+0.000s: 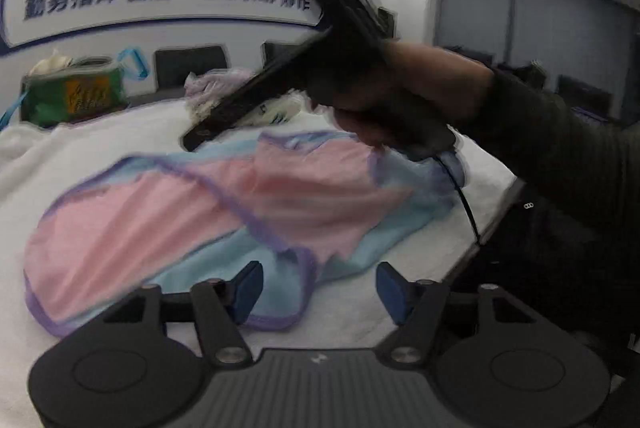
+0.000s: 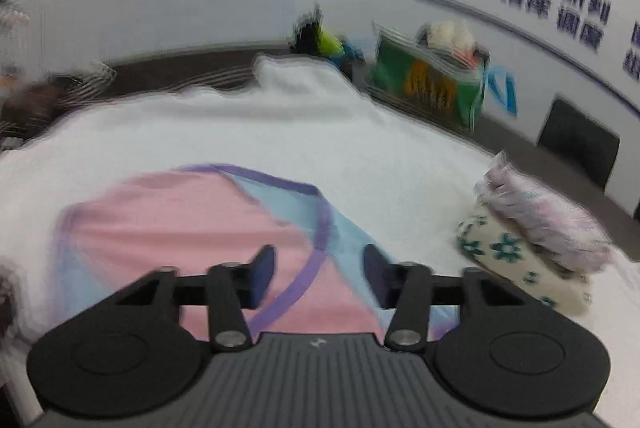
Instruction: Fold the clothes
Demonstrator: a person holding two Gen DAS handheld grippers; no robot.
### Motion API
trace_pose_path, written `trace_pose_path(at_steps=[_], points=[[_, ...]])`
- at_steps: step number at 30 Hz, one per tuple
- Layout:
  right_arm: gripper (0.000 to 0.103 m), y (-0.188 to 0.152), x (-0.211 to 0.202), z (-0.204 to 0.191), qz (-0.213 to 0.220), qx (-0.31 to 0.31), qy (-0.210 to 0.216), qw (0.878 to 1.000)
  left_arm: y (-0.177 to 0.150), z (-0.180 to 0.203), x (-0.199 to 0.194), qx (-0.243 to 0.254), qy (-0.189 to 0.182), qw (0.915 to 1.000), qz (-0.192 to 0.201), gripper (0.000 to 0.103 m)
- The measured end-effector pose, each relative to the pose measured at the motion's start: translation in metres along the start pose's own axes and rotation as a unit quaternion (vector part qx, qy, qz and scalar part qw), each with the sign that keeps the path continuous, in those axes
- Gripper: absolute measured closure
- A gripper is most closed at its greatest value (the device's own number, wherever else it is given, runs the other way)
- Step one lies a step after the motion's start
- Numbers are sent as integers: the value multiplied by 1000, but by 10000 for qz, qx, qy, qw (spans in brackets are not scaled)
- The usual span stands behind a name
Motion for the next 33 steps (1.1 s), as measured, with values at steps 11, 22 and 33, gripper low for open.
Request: trace_pose_path(at_steps=[11, 22, 33], points=[[89, 36, 83, 37, -433, 507, -267, 9974, 3, -49, 15, -1671, -482, 9837, -462, 96], [55, 72, 74, -47, -223, -1277, 887, 9876, 11, -96, -25, -2072, 2543, 9444, -225, 48], [56, 98, 134, -53, -1042, -2534, 1693, 9467, 11, -98, -2, -2164, 2532, 9415, -517, 98]])
Point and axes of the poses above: each gripper's, at about its wrist camera, not at the fingertips, and x roughly the way its jaws point, z to its right, y to its top, the point moved 2 cm from there along x, roughly the way its jaws point, and after that the axes turned 13 degrees about y, right-handed, at the moved point
